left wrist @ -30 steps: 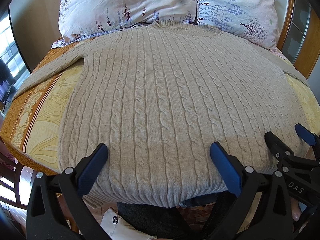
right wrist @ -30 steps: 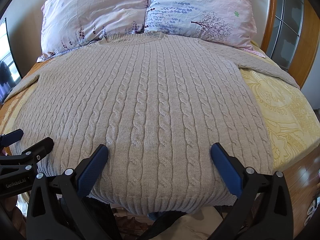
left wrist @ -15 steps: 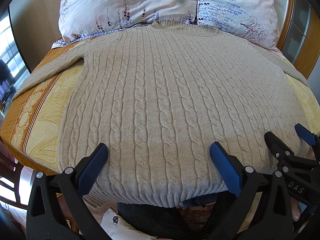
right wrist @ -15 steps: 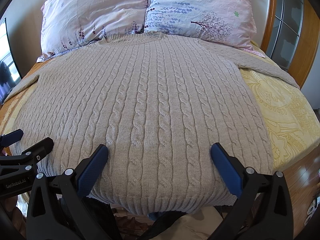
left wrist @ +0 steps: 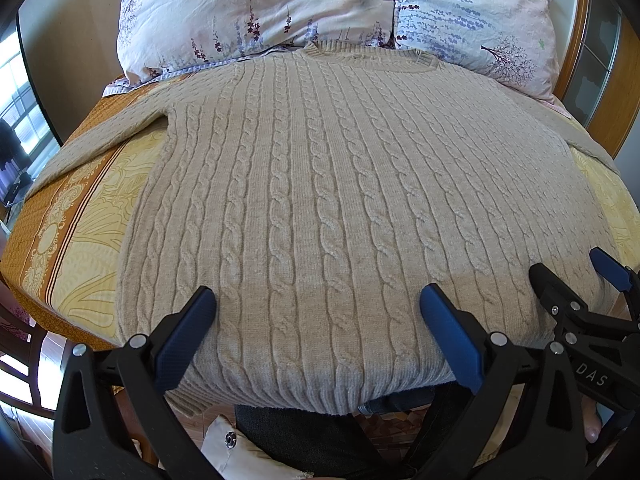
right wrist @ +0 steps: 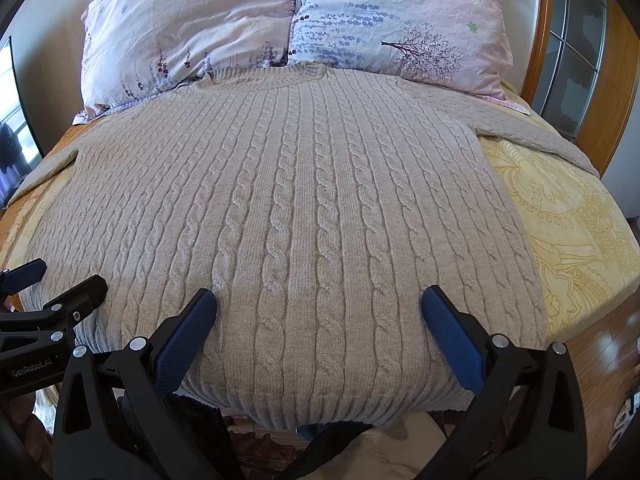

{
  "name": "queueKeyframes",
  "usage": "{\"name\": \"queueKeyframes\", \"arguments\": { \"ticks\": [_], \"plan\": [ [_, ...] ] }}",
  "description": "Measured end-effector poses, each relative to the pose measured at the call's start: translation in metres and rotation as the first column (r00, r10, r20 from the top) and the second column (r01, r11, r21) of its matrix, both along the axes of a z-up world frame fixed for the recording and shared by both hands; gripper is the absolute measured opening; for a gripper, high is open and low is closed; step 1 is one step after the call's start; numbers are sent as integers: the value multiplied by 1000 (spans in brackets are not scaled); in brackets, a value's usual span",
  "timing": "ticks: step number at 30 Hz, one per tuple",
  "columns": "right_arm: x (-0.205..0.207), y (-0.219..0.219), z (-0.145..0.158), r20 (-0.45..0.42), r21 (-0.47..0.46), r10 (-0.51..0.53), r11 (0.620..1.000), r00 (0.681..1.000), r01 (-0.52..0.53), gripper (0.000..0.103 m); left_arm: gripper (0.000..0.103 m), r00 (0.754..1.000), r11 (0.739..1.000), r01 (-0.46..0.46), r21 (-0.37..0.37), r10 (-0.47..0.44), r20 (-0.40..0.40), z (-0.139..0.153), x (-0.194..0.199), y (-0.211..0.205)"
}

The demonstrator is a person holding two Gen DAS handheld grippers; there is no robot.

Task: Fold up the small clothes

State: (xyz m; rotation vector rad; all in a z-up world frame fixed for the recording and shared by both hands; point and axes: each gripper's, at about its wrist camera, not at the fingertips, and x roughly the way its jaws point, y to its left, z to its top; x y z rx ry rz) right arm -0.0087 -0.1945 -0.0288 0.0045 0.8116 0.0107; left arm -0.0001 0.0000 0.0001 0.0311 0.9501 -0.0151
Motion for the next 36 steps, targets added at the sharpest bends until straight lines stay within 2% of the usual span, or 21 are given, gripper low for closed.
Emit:
{"name": "queueKeyframes", "arguments": {
  "ticks": [31,36],
  "plan": [
    [1,0,-1,0,-1,0,1000,1000,0,102,101,1000,1000,2,1,-2,-1,0,0,0],
    [0,-1,0,20,-3,28,1000,999,-28,102,101,1000,1000,11,3,-11,-5,0,-1,-4]
  ]
}}
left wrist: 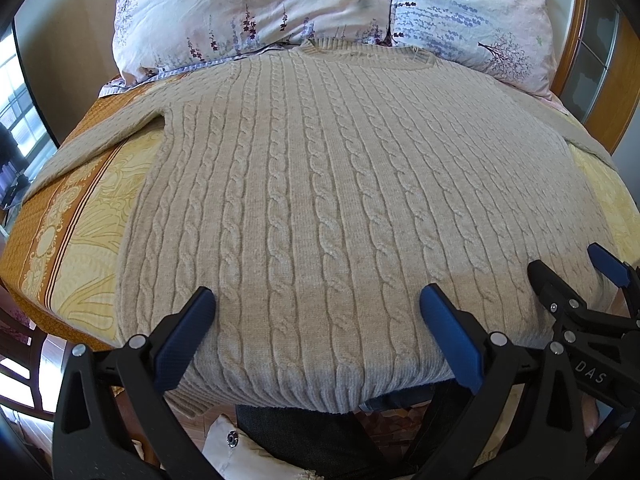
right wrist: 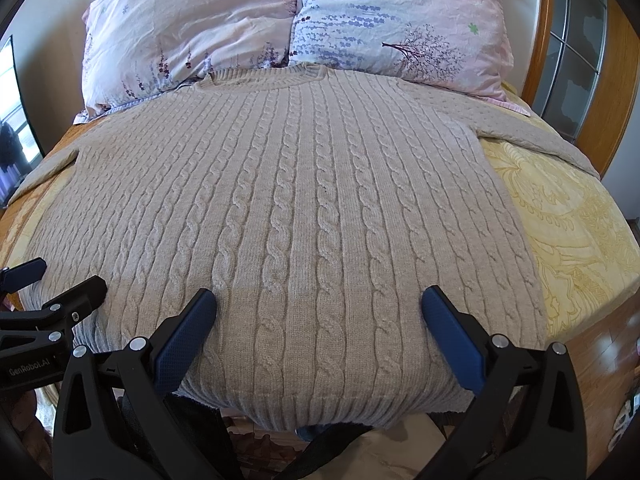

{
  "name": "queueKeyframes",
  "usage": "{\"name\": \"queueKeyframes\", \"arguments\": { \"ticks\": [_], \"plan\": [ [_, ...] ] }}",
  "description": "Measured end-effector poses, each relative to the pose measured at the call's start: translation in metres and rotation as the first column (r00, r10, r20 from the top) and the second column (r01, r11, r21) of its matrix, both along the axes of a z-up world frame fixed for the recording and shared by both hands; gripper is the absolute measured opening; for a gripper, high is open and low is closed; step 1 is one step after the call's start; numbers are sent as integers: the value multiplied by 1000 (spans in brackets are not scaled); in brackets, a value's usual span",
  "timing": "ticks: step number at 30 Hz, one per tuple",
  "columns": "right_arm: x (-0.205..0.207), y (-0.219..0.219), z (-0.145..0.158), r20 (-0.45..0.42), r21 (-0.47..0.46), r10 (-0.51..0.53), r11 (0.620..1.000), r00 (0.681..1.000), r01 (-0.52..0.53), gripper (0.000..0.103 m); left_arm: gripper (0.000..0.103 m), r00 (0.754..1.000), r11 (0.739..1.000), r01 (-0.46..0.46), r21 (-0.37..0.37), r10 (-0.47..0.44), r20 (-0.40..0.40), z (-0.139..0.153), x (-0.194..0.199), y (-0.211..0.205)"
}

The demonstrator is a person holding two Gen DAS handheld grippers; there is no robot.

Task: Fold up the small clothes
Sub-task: 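Grasp the sweater sleeve with the right gripper and lift it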

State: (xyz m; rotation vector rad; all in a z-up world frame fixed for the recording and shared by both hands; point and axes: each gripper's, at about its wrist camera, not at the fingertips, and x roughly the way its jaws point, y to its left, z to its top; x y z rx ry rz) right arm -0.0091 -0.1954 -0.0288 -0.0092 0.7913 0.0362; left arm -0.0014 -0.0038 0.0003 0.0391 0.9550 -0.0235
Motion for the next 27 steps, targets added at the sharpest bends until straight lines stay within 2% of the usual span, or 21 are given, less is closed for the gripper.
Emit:
{"name": "queueKeyframes", "arguments": {
  "ticks": [6,10,12,14,16,18,21,23,26,27],
  "plan": [
    [-4,1,-10,76,11,83,996,994,-84,102,101,1000,1000,21,10,-21,10,1,5,1],
    [0,-12,-14,112,33,145,988,983,-150,102,101,998,998,47,48,-48,36,4,14,-3],
    [9,-27,-7,122,64,125,989,985,-134,102,101,996,997,59,53,-63,61,7,19,-2],
    [24,-61,14,166,114,39,992,985,-59,102,101,993,996,77,39,-81,90,13,27,0],
    [39,-94,27,172,173,-45,985,984,15,102,101,988,995,103,-1,-102,112,19,35,4],
    [57,-132,38,171,254,-134,963,976,87,97,101,985,992,119,-38,-113,130,24,43,9],
    [90,-193,43,116,353,-269,911,956,213,82,101,980,989,130,-66,-118,161,32,60,14],
    [111,-230,36,47,429,-345,855,938,293,70,101,977,986,141,-89,-124,172,36,72,18],
    [134,-278,20,-64,512,-447,752,892,414,58,101,975,979,151,-137,-125,184,42,87,26],
    [138,-287,16,-85,523,-468,731,880,439,55,101,975,978,149,-146,-120,187,44,93,28]
  ]
}}
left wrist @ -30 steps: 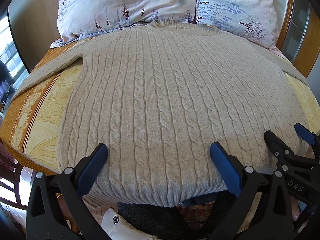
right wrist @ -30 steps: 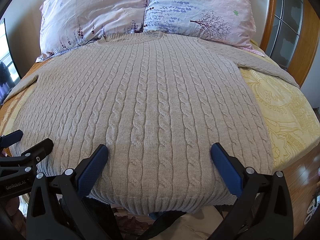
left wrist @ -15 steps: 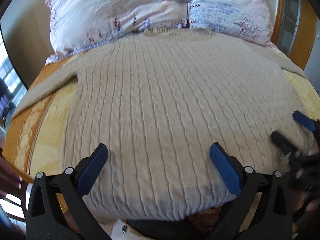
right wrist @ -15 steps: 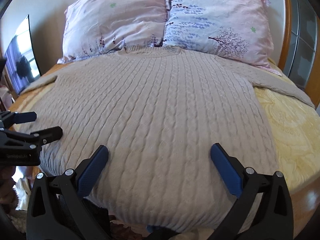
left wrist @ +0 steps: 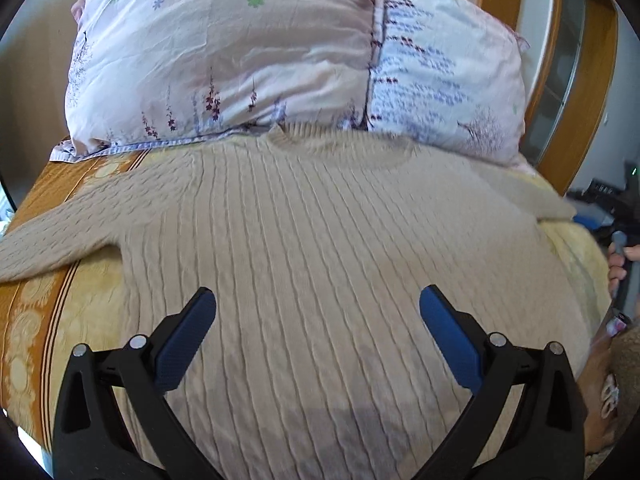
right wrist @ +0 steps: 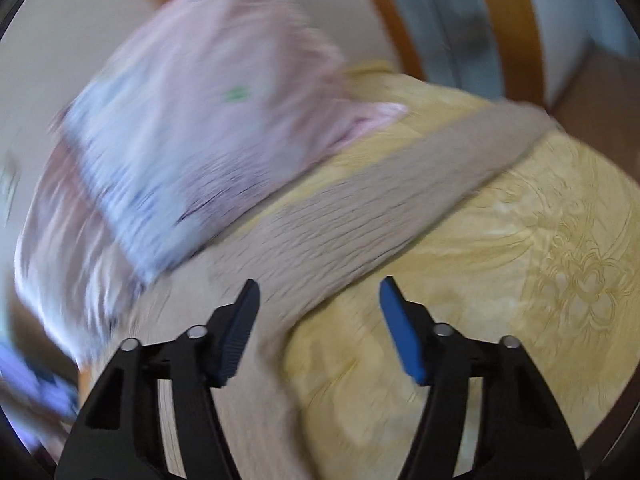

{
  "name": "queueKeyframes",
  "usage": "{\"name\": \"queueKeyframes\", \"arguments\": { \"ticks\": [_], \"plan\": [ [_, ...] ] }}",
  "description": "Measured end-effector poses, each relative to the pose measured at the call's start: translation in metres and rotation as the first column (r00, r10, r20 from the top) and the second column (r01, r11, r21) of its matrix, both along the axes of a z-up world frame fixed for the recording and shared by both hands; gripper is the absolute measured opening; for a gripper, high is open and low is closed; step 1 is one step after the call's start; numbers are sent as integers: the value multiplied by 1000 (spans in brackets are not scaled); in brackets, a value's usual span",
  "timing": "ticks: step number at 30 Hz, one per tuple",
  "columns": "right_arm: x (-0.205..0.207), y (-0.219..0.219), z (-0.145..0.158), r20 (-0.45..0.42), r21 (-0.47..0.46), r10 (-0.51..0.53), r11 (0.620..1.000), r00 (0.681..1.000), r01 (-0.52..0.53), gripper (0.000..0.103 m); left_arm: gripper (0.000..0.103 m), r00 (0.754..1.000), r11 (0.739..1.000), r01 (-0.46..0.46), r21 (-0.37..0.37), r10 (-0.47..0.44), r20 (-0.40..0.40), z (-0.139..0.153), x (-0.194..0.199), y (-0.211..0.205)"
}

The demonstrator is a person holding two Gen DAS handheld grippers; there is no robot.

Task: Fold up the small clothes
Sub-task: 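Grasp the sweater sleeve with the right gripper and lift it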

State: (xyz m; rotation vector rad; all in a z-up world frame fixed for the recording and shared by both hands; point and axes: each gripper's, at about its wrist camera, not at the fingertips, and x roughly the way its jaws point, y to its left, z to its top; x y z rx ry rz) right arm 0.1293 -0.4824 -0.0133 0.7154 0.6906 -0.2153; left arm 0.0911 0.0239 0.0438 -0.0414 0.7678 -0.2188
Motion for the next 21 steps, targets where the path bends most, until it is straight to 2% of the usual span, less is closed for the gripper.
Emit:
{"name": "queueKeyframes", "arguments": {
  "ticks": [1,3,4,8,15,21],
  "plan": [
    [6,-12,-6,-21,25,-41,999,999,42,51,101,1000,1000,-5,-4,5,5,2,6,2],
    [13,-35,-19,-61,84,-107,990,992,112,49,101,1000,1000,-13,-6,13,19,4,16,5],
    [15,-40,-22,-77,103,-124,986,989,132,46,101,1000,1000,-14,-5,14,26,6,19,6],
    [22,-57,-36,-121,144,-164,973,979,180,42,101,1000,1000,-1,16,0,30,8,32,7],
    [24,-72,-39,-99,172,-223,956,970,237,31,101,1000,999,22,28,-22,-11,4,47,4],
    [28,-80,-41,-87,159,-249,952,965,261,17,101,998,999,12,-34,-14,-55,-1,56,11]
  ]
}}
